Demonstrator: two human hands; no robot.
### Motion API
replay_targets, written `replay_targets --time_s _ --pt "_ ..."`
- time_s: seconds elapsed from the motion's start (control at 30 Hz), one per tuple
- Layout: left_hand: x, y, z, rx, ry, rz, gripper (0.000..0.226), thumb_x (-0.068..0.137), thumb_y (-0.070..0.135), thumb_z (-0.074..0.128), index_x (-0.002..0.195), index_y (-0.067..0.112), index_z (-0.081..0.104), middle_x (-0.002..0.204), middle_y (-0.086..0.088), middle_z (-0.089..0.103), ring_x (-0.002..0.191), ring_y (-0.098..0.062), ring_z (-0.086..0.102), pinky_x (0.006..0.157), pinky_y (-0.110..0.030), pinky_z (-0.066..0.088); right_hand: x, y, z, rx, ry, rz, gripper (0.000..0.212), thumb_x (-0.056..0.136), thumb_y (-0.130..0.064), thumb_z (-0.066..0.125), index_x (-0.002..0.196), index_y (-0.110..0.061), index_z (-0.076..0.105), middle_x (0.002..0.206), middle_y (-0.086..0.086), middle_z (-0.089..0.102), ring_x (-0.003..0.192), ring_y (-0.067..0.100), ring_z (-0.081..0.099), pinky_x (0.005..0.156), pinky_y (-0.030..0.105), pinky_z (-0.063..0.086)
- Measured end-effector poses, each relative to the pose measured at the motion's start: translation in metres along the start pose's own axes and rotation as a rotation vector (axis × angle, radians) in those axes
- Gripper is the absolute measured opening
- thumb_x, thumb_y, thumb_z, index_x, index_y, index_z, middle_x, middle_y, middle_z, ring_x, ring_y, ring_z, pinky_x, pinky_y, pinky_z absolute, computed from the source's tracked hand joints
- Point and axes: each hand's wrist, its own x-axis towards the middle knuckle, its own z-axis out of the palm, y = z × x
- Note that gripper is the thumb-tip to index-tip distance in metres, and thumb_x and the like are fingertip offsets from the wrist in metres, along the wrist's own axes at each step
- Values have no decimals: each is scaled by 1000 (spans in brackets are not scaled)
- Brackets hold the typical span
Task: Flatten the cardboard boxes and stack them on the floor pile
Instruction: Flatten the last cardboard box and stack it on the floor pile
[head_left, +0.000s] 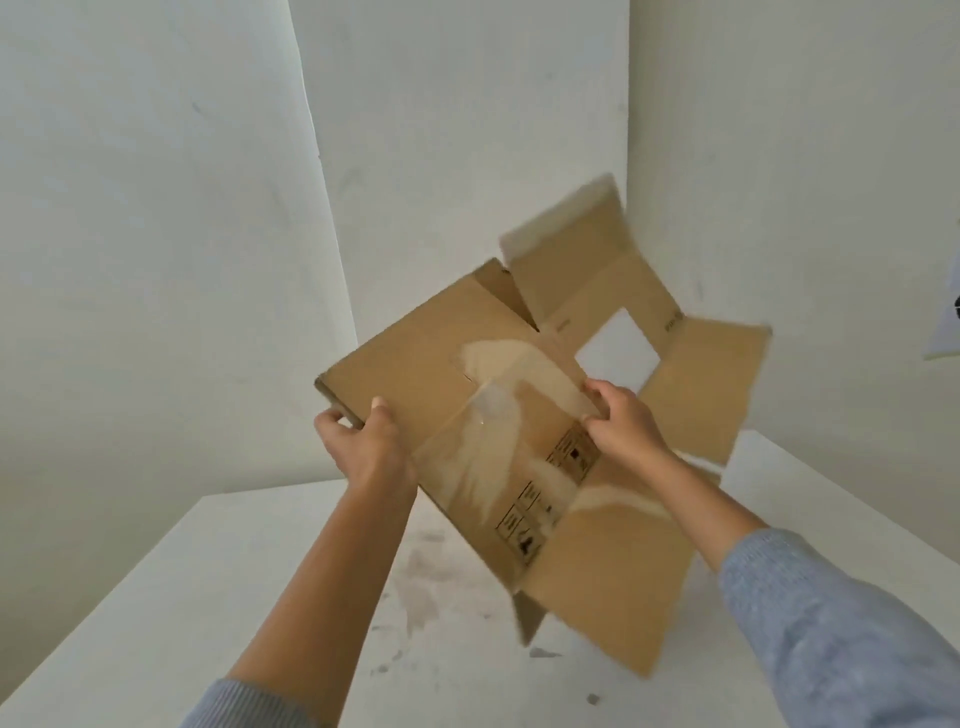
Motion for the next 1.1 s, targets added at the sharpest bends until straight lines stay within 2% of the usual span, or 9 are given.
replay_targets --time_s 0.07,0.2,0.43,0.6,0.73,0.83,0.93,1.03,1.1 --pt "-2 -16 -3 -32 74 -102 22 90 11 52 104 16 35 90 3 50 74 -15 54 66 -31 50 -1 9 8 -80 -40 1 52 89 -14 55 138 -23 41 143 3 44 128 23 45 104 37 41" --pt "3 -50 -23 -7 181 -197 25 90 11 53 108 15 36 107 -4 49 88 -22 54 80 -31 48 -14 34 41 -115 -147 9 48 92 -15 53 138 -24 42 145 -1 43 131 21 42 107 40 40" --pt "30 -83 -68 166 244 -118 33 90 14 51 119 15 37 108 -5 51 90 -23 54 81 -35 48 -41 76 118 -120 -284 60 53 96 -23 45 145 -26 28 152 -1 29 140 19 28 114 39 29" --pt "37 -113 -106 235 339 -209 36 91 15 49 124 13 34 118 -9 50 95 -25 52 87 -38 48 -53 92 150 -387 -163 -97 50 95 -25 43 144 -23 31 151 0 33 142 22 23 117 39 22" --pt "37 -132 -123 374 454 -297 40 94 15 43 130 6 28 134 -19 45 117 -38 49 95 -44 42 -45 95 161 -570 -95 -30 57 99 -38 27 150 -20 10 159 0 10 147 25 -1 118 42 11" --pt "35 -148 -131 487 488 -314 41 95 15 40 130 2 25 134 -24 43 118 -42 47 93 -45 41 -48 106 172 -666 -189 40 60 98 -43 14 149 -21 -8 159 -1 -9 146 21 -14 118 44 9" --pt "36 -162 -140 611 525 -289 42 94 11 42 130 -3 26 132 -26 41 115 -43 48 89 -44 41 -72 118 183 -705 -332 170 58 98 -44 8 147 -23 -13 158 -3 -16 145 20 -19 118 46 8" --pt "40 -175 -151 773 546 -297 50 89 8 49 132 -6 27 136 -27 32 123 -42 37 101 -50 35 -85 124 177 -739 -401 190 59 97 -47 7 147 -26 -15 157 -7 -17 144 20 -20 116 51 9" --pt "40 -184 -154 887 562 -351 53 86 8 53 132 -2 28 135 -25 31 123 -40 34 102 -49 32 -86 124 168 -769 -449 196 59 96 -49 7 147 -28 -15 157 -9 -18 144 19 -20 114 57 9"
